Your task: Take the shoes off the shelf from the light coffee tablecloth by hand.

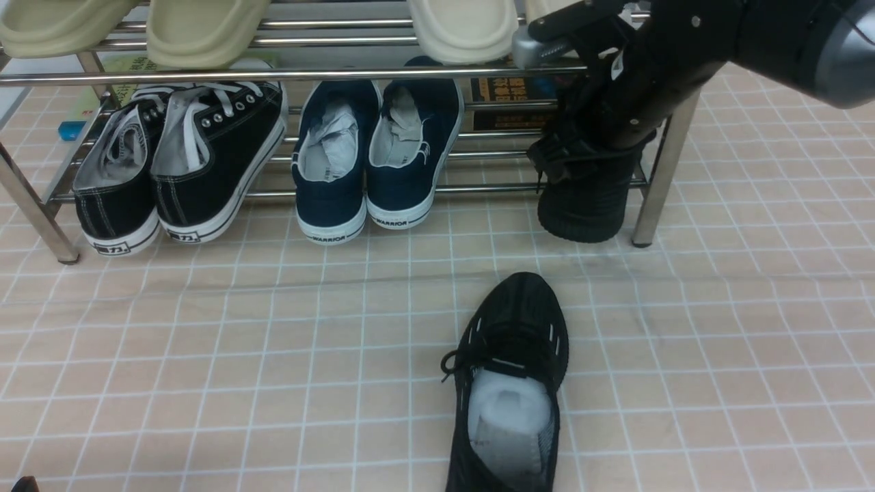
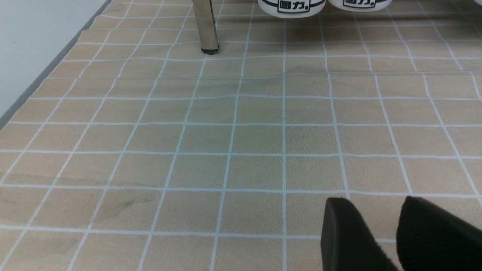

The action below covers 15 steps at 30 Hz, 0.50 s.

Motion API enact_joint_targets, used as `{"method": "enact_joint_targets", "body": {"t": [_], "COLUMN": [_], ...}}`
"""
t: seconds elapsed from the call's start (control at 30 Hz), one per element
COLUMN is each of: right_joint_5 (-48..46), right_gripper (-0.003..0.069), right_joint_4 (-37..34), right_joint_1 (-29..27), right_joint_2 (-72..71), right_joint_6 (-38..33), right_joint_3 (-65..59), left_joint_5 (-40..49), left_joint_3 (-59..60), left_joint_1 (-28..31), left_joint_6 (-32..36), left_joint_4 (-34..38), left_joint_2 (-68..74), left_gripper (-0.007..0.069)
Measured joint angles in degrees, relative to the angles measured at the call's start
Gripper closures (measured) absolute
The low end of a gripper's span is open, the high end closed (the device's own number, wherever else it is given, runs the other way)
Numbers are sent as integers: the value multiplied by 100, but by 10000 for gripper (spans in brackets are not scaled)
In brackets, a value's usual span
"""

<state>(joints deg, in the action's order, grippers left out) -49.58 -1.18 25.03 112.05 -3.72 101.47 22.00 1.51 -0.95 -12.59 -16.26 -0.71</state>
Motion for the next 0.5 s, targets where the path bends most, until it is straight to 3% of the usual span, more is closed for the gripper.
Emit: {"method": "enact_joint_targets", "body": {"t": [0.33, 0.43, 0.5], "right_joint_5": [18, 18, 9], "right_gripper": [277, 430, 492], "right_joint_4": [28, 54, 59], "right_joint_1": [0, 0, 0], "right_joint_2": [316, 349, 349], "right_joint_6": [0, 0, 0], "right_joint_3": [0, 0, 0], "left_joint_5": [0, 0, 0], "left_joint_3": [0, 0, 0], "left_joint_1": [0, 0, 0], "left_joint_6": [0, 0, 0], "left_joint_4": [0, 0, 0], "left_joint_2": [0, 0, 0], "left_gripper": [384, 384, 384]}}
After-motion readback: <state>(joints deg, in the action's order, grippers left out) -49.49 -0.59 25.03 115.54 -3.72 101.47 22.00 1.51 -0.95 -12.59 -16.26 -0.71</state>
